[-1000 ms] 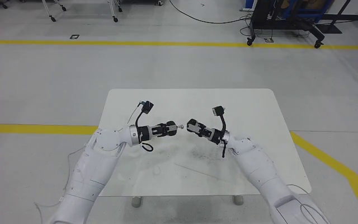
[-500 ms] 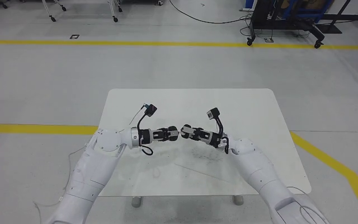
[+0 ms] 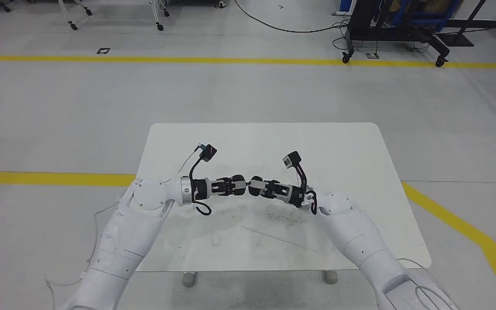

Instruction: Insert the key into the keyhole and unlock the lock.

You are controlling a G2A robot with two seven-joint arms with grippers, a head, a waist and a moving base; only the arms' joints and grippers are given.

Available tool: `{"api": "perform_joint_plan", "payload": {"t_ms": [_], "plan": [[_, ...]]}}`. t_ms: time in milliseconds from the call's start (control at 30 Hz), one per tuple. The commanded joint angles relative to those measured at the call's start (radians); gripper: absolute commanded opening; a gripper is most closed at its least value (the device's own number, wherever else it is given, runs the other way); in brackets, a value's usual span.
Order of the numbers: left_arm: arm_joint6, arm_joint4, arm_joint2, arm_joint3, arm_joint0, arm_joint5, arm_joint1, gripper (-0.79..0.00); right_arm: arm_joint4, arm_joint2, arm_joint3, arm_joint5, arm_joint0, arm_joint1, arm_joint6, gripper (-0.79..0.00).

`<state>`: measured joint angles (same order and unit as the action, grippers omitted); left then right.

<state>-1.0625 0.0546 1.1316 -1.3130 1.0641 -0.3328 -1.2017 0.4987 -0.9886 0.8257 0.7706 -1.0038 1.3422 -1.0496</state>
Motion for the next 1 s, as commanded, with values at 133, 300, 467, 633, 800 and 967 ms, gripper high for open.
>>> {"api": "perform_joint_plan", "payload": {"t_ms": [133,300,467,633,800,967], "plan": [[0.001,-0.004,-0.005,0.0,-0.003,0.0,0.004,-0.785,0.019,0.012,0.006,0.002,0.0,-0.007,0.002,-0.785],[0.045,-0.03,-0.009,0.002,-0.001,-0.002,0.006,0.0,0.027,0.024,0.017,0.004,-0.003,-0.015,0.004,-0.785],[0.159,-0.043,0.014,-0.001,0.004,-0.028,0.007,0.0,0.041,0.028,0.021,0.014,-0.004,-0.024,0.014,-0.785],[0.312,-0.192,0.053,-0.028,0.019,-0.049,0.018,0.0,0.048,-0.004,0.005,0.047,-0.002,-0.044,0.047,-0.785],[0.427,-0.473,0.067,-0.124,0.066,-0.036,0.034,0.0,0.042,-0.057,-0.014,0.088,-0.011,-0.072,0.089,-0.785],[0.469,-0.772,0.059,-0.155,0.096,0.02,0.047,0.0,0.057,-0.108,-0.053,0.118,-0.016,-0.092,0.119,-0.785]]}}
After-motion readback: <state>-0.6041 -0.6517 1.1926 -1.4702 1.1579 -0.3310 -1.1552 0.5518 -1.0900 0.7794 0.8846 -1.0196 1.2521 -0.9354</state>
